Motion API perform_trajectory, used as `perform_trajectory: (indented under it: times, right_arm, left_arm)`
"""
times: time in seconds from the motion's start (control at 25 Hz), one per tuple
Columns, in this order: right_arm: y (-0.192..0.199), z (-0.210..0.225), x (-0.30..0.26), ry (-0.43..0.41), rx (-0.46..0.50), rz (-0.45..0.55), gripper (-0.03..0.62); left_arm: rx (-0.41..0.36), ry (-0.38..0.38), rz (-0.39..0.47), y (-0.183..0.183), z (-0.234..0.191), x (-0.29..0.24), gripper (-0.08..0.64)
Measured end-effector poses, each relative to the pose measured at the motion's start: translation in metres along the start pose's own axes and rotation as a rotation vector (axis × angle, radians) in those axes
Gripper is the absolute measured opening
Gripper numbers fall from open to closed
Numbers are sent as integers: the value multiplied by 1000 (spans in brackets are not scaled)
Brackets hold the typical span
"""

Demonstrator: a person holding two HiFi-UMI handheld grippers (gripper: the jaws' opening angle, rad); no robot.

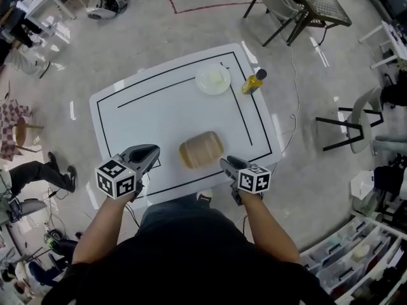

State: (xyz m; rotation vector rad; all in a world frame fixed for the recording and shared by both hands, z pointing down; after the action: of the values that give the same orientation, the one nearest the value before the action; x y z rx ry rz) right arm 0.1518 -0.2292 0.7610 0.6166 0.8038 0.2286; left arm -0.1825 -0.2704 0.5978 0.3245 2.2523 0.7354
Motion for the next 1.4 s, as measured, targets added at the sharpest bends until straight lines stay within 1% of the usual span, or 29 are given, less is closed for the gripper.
perform_trajectory:
  times: [0.48,0.88,1.08,1.2,1.4]
  right_arm:
    - [10,3,-17,-44,-63,-30,173]
    - [17,4,-27,-77,-120,-40,175]
    - [17,4,-27,-89,-136,-33,143]
    - [17,5,-27,-86,-129,-36,120]
    - [17,2,-26,-82,-117,-41,110]
  left_arm:
    - [24,-5,-17,8,-14,-3,34]
    - [32,-3,-29,12,-17,-5,34]
    - [35,-2,-26,11,-19,-7,34]
    - [37,1,-26,11,-18,-8,34]
    - [36,11,-32,12,-14,-8,34]
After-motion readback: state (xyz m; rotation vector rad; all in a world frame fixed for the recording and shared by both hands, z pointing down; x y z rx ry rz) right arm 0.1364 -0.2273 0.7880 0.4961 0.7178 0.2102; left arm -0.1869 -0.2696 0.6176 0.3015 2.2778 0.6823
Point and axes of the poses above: the fingertips, and each gripper's own axes: x backward along the fingers, z to its right, y out of its underside, the point moved 9 cm from there along x, backward along the fingers, and after that the axes turned 13 degrees about x, right-handed, at the moved point
